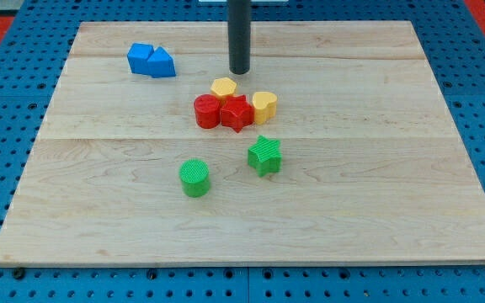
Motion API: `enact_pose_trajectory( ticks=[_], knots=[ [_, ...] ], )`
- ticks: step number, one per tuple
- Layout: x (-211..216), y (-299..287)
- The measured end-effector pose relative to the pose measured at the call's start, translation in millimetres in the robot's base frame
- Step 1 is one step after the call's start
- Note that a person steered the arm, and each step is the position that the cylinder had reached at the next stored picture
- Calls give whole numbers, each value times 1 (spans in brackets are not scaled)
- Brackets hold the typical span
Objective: Move the blue triangle closer to the green circle
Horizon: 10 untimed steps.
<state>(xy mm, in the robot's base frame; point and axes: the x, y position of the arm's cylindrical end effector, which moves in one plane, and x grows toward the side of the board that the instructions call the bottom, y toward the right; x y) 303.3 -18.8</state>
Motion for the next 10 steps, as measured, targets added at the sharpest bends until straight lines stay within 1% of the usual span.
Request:
enact_pose_trajectory(
  ticks=[1, 2, 3, 4, 5, 6, 7, 8, 9, 10],
  knots=[
    [-11, -23],
    [-38, -65],
    [-38, -108],
    [-3, -108],
    [-3, -108],
    [5, -108],
    [27, -110],
    [27, -110],
    [71, -111],
    [149, -95]
  ],
)
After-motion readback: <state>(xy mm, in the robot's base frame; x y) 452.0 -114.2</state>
